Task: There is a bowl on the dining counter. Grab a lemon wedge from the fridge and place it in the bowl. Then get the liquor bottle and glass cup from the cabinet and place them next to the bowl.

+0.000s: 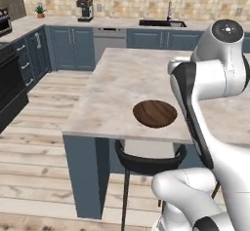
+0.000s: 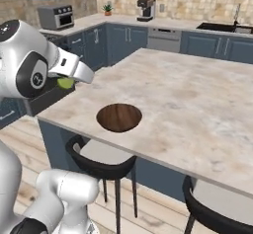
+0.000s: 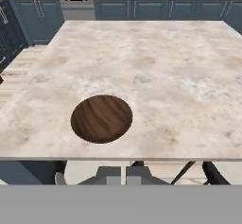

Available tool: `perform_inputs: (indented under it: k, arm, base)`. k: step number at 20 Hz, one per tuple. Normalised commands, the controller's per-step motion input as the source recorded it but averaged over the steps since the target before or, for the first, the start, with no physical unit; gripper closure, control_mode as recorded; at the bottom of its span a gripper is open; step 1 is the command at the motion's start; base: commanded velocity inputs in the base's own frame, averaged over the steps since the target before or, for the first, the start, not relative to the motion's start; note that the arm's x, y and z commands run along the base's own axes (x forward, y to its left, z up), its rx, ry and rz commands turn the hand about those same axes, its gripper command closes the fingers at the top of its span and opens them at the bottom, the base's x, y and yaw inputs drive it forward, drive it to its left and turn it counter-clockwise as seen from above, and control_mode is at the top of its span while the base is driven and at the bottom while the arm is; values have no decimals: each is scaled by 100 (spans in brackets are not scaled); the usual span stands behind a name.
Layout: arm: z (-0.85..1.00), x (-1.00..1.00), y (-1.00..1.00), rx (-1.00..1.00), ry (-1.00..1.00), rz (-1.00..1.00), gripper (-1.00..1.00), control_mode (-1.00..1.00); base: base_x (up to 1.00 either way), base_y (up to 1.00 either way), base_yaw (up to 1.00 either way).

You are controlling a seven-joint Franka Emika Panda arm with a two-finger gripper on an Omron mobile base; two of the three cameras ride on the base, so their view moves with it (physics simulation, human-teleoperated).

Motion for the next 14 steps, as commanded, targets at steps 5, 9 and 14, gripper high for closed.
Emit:
perform_inputs:
  k: [5, 9, 14]
  arm:
    - [0, 0, 0, 0, 0, 0, 100, 100]
    - [0, 0, 0, 0, 0, 0, 100, 100]
    - [0, 0, 0, 0, 0, 0, 100, 100]
  base:
    - [64, 57, -11]
    - [78, 32, -22]
    - [86, 10, -31]
